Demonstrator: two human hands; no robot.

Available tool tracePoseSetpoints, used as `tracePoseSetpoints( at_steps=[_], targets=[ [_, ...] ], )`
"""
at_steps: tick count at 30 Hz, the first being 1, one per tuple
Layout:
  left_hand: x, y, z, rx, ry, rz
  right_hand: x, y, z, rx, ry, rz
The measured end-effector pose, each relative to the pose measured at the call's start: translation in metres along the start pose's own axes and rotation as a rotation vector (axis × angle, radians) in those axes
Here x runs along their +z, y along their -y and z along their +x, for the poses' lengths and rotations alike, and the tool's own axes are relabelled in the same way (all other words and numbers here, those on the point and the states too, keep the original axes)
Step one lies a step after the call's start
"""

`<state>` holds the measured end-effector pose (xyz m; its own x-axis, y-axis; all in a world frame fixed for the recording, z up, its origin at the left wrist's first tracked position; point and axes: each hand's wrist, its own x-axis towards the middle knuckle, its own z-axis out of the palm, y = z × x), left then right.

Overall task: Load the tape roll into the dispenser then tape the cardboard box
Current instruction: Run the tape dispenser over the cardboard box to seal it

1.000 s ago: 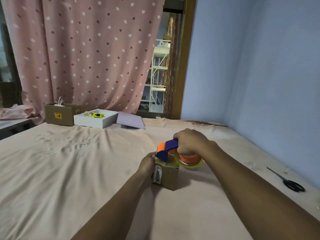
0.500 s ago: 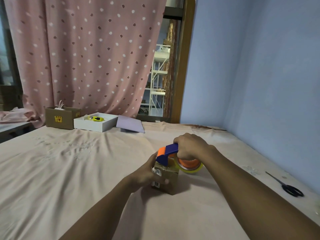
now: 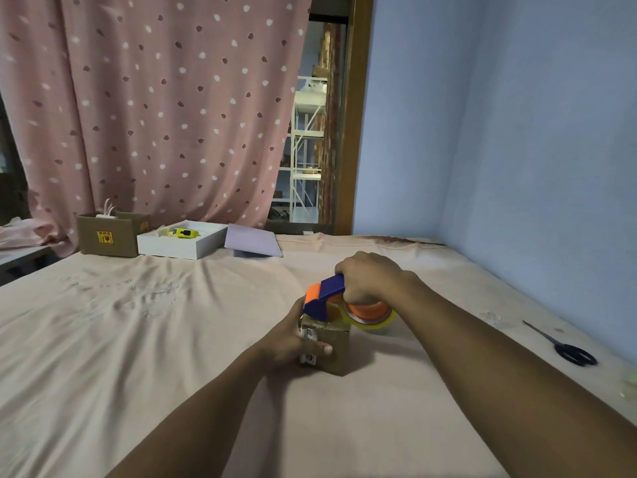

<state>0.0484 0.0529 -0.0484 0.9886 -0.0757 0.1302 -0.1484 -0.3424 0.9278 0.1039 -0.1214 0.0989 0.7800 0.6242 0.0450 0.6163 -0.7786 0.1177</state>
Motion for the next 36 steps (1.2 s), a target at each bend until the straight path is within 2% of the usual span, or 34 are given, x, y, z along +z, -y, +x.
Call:
tracePoseSetpoints(
  at_steps=[16, 36],
  targets=[
    [0.005, 0.015, 0.000, 0.059, -0.049, -0.042, -0.014, -0.013, -0.006, -0.107, 0.051, -0.106],
    [0.009, 0.012, -0.003, 0.070, -0.069, -0.060, -0.002, -0.081, -0.043, -0.009, 0.048, -0.053]
  ],
)
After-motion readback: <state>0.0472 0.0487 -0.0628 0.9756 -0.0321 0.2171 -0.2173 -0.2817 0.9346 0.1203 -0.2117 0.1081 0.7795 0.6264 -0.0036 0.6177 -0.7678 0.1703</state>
